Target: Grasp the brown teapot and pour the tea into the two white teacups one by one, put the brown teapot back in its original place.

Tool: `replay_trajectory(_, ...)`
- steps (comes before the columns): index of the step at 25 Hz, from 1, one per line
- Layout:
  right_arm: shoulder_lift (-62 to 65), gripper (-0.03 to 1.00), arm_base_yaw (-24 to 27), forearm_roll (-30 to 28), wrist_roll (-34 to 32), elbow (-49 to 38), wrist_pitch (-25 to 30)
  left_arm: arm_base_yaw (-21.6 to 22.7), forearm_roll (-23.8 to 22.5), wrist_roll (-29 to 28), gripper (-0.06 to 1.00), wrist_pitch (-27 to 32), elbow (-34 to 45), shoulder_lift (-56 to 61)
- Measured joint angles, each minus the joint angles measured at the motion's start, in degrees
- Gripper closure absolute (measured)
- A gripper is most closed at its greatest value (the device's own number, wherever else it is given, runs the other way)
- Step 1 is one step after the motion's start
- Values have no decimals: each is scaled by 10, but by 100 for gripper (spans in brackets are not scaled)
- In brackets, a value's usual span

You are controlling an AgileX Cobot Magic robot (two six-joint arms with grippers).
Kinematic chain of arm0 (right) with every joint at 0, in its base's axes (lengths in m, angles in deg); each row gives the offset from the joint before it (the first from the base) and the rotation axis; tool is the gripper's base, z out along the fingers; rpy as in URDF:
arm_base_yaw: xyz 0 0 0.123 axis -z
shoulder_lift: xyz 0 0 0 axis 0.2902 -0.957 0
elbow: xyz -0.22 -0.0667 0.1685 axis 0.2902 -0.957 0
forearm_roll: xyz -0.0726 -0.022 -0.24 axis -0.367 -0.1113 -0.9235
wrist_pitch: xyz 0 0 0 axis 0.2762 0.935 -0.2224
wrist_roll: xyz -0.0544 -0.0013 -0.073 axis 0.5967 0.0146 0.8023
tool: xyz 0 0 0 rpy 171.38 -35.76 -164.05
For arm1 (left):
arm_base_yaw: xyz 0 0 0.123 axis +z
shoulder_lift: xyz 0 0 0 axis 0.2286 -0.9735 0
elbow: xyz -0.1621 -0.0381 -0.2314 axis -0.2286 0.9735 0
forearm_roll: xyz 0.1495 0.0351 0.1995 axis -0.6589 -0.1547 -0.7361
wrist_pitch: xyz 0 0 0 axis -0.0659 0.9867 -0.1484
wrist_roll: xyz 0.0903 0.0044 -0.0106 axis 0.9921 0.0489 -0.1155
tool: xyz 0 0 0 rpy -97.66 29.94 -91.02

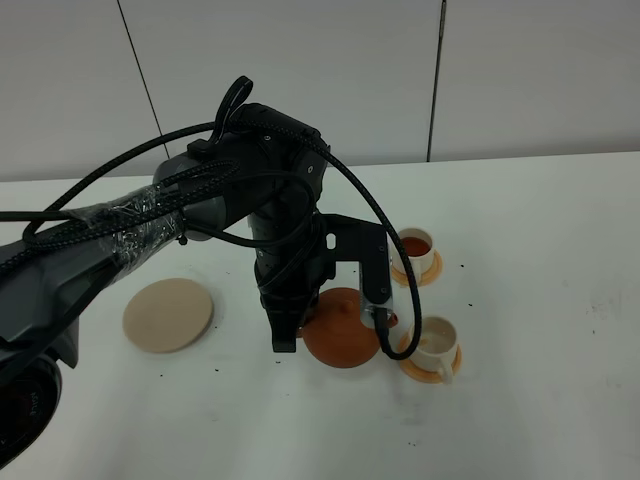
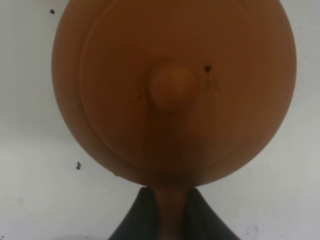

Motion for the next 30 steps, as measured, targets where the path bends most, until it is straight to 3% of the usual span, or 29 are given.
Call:
replay_trajectory(24,0,73,0,0,0,0,0,-1,-3,0,78,-25,0,0)
replay_trajectory(30,0,73,0,0,0,0,0,-11,-61,0,78,-21,-17,0)
